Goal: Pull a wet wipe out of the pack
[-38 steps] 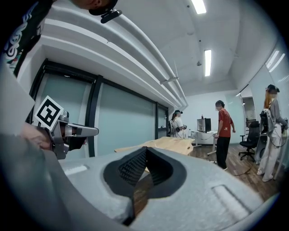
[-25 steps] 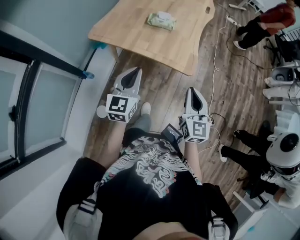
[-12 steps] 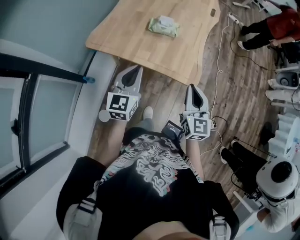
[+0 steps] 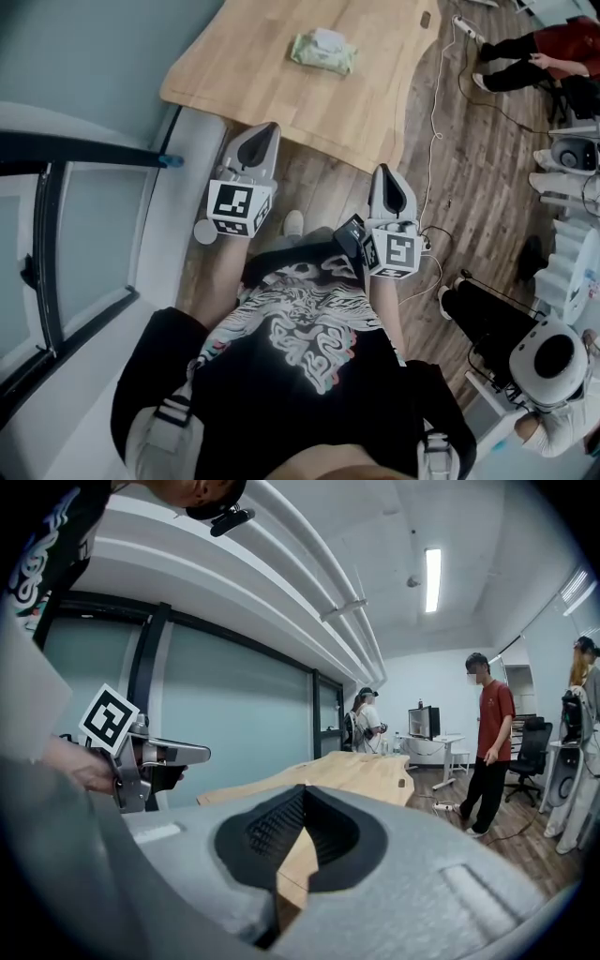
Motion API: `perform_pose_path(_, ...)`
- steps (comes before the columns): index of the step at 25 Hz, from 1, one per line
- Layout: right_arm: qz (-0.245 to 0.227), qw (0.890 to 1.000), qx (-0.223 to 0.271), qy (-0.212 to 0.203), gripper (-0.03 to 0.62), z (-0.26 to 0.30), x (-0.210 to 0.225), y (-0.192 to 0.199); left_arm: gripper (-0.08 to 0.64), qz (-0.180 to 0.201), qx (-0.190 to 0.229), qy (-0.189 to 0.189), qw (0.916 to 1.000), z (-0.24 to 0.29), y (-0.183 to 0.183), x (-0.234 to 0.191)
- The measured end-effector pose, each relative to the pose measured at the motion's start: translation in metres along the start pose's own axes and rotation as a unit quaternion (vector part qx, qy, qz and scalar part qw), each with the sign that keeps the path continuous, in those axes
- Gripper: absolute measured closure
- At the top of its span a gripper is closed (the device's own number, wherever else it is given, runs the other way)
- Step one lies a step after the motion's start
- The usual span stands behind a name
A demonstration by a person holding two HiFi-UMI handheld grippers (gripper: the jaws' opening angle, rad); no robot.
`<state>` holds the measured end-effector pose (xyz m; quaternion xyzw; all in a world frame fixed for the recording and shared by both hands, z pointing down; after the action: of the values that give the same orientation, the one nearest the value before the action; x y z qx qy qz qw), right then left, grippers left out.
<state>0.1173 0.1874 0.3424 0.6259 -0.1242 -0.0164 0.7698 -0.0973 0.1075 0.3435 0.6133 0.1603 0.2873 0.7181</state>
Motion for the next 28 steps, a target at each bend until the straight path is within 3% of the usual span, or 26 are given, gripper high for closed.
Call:
perform_pose_path(11,0.001,1.0,-0.002,0.009,0.594,0.032,0.011,-0.004,0.574,0.002,0.001,0.001,1.0,0.031,0.002,-0.018)
perform_pose_path(28,0.0,1.0,0.003,-0.013,0.594,0.131,0.031,-0.023,0.574,0.012,0.005,-0.016,0.9998,0.101,-0.01,-0.07)
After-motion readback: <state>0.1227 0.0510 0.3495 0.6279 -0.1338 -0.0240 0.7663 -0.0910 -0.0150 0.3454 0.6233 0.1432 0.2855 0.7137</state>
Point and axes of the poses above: the fingertips, and each gripper's own axes: z forward along the fingers, x to its right, y out of its underside, the point moved 3 cm from there along -z, backward along the fingers, and after that the axes turned 10 degrees about z, right-handed, at the moved point
